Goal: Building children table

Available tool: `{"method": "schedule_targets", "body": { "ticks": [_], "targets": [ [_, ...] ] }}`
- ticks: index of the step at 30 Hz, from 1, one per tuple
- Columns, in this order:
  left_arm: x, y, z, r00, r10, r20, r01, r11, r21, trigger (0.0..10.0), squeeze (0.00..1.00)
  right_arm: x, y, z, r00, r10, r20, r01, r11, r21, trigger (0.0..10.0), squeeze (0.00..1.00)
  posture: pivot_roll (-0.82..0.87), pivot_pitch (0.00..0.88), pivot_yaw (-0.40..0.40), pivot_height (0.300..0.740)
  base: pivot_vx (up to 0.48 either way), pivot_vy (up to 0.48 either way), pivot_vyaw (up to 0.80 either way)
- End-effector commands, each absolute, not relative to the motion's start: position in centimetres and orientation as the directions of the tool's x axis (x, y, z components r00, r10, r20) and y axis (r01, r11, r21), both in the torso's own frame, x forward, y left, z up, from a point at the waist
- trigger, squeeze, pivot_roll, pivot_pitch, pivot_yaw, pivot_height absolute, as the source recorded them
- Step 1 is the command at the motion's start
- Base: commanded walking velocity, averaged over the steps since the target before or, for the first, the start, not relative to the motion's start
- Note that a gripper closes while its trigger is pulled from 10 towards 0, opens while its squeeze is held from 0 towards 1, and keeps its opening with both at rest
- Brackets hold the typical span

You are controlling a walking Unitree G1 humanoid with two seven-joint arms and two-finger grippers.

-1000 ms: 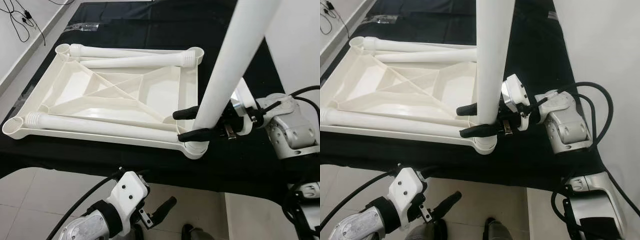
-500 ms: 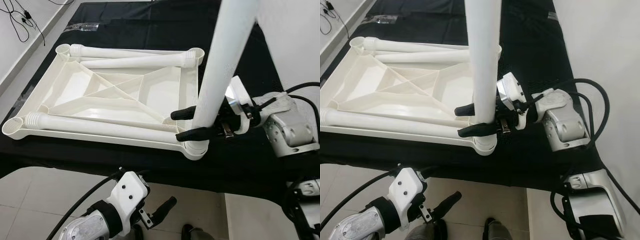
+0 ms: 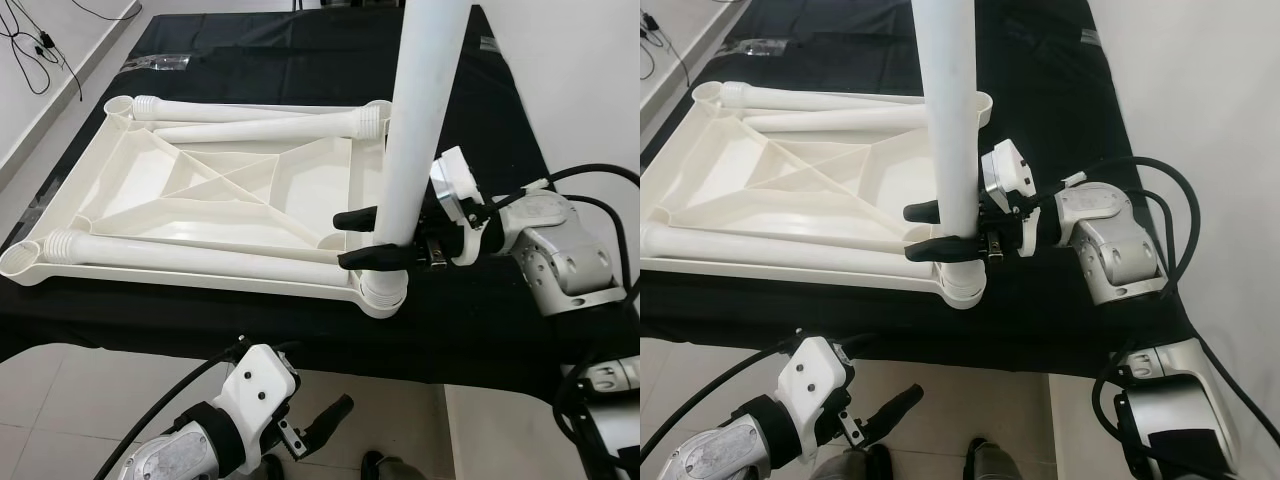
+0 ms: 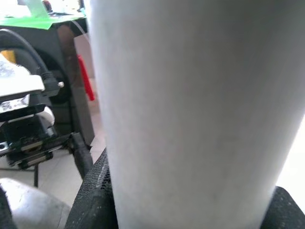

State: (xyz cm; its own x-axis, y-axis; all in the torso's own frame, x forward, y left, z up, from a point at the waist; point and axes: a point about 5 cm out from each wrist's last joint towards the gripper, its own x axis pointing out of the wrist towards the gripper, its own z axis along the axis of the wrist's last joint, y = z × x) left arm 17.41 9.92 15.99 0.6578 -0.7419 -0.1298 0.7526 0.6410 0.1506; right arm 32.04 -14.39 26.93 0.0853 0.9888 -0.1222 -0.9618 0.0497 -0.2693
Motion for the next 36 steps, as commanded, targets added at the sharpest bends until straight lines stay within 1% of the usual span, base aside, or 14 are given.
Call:
{"method": "schedule_targets", "body": {
  "ticks": [1, 4, 6, 8, 9, 13, 14, 17, 20, 21, 24, 30, 31, 36],
  "targets": [
    [17.2, 9.8, 15.4, 0.652, -0.743, -0.150, 0.758, 0.639, 0.130, 10.0, 0.00, 32.6, -14.8, 23.4, 0.164, 0.962, -0.217, -0.979, 0.132, -0.156, 10.0, 0.00, 0.07, 0.282, 0.014, 0.740, 0.000, 0.000, 0.00],
    [17.3, 9.8, 15.4, 0.651, -0.744, -0.150, 0.759, 0.638, 0.130, 10.0, 0.00, 32.6, -15.1, 23.0, 0.241, 0.948, -0.206, -0.965, 0.212, -0.154, 10.0, 0.00, 0.06, 0.283, 0.013, 0.740, 0.000, 0.000, 0.00],
    [17.3, 9.8, 15.4, 0.651, -0.744, -0.150, 0.759, 0.638, 0.130, 10.0, 0.00, 32.5, -15.2, 22.9, 0.254, 0.947, -0.199, -0.962, 0.226, -0.153, 10.0, 0.00, 0.06, 0.283, 0.013, 0.740, 0.000, 0.000, 0.00],
    [17.3, 9.8, 15.4, 0.651, -0.744, -0.149, 0.759, 0.638, 0.130, 10.0, 0.00, 32.0, -15.5, 22.6, 0.302, 0.935, -0.185, -0.949, 0.277, -0.152, 10.0, 0.00, 0.05, 0.285, 0.012, 0.740, 0.000, 0.000, 0.00],
    [17.3, 9.8, 15.4, 0.651, -0.744, -0.149, 0.759, 0.638, 0.130, 10.0, 0.00, 32.0, -15.5, 22.6, 0.302, 0.935, -0.185, -0.949, 0.277, -0.152, 10.0, 0.00, 0.05, 0.285, 0.012, 0.740, 0.000, 0.000, 0.00],
    [17.4, 9.8, 15.4, 0.651, -0.745, -0.147, 0.759, 0.638, 0.129, 10.0, 0.00, 30.7, -16.0, 22.1, 0.380, 0.912, -0.153, -0.921, 0.356, -0.159, 10.0, 0.00, 0.04, 0.284, 0.011, 0.740, 0.000, 0.000, 0.00],
    [17.4, 9.8, 15.4, 0.651, -0.745, -0.147, 0.759, 0.638, 0.129, 10.0, 0.00, 30.7, -16.0, 22.1, 0.380, 0.912, -0.153, -0.921, 0.356, -0.159, 10.0, 0.00, 0.04, 0.284, 0.011, 0.740, 0.000, 0.000, 0.00],
    [17.6, 9.8, 15.3, 0.650, -0.746, -0.145, 0.760, 0.637, 0.131, 10.0, 0.00, 29.2, -15.4, 20.8, 0.448, 0.881, -0.154, -0.892, 0.430, -0.140, 10.0, 0.00, 0.03, 0.281, 0.010, 0.740, 0.000, 0.000, 0.00],
    [17.7, 9.8, 15.3, 0.650, -0.746, -0.144, 0.760, 0.636, 0.132, 10.0, 0.00, 28.6, -14.9, 20.1, 0.482, 0.862, -0.158, -0.875, 0.467, -0.123, 10.0, 0.00, 0.03, 0.278, 0.009, 0.740, 0.000, 0.000, 0.00],
    [17.7, 9.8, 15.3, 0.650, -0.746, -0.144, 0.760, 0.636, 0.132, 10.0, 0.00, 28.6, -14.9, 20.1, 0.482, 0.862, -0.158, -0.875, 0.467, -0.123, 10.0, 0.00, 0.03, 0.278, 0.009, 0.740, 0.000, 0.000, 0.00],
    [17.9, 9.8, 15.2, 0.653, -0.744, -0.142, 0.758, 0.638, 0.137, 10.0, 0.00, 28.7, -15.0, 19.6, 0.550, 0.820, -0.161, -0.835, 0.539, -0.106, 10.0, 0.00, 0.03, 0.273, 0.008, 0.740, 0.000, 0.000, 0.00],
    [18.0, 9.7, 15.2, 0.654, -0.743, -0.140, 0.756, 0.639, 0.140, 10.0, 0.00, 29.0, -15.3, 19.5, 0.605, 0.778, -0.170, -0.796, 0.598, -0.098, 10.0, 0.00, 0.03, 0.269, 0.007, 0.740, 0.000, 0.000, 0.00],
    [18.1, 9.7, 15.2, 0.655, -0.743, -0.139, 0.756, 0.640, 0.140, 10.0, 0.00, 29.1, -15.6, 19.5, 0.643, 0.745, -0.177, -0.765, 0.638, -0.091, 10.0, 0.00, 0.03, 0.269, 0.007, 0.740, 0.000, 0.000, 0.00],
    [18.1, 9.7, 15.2, 0.655, -0.743, -0.137, 0.756, 0.640, 0.142, 10.0, 0.00, 29.0, -15.8, 19.5, 0.689, 0.702, -0.180, -0.722, 0.687, -0.082, 10.0, 0.00, 0.03, 0.268, 0.005, 0.740, 0.000, 0.000, 0.00]
  ]
}}
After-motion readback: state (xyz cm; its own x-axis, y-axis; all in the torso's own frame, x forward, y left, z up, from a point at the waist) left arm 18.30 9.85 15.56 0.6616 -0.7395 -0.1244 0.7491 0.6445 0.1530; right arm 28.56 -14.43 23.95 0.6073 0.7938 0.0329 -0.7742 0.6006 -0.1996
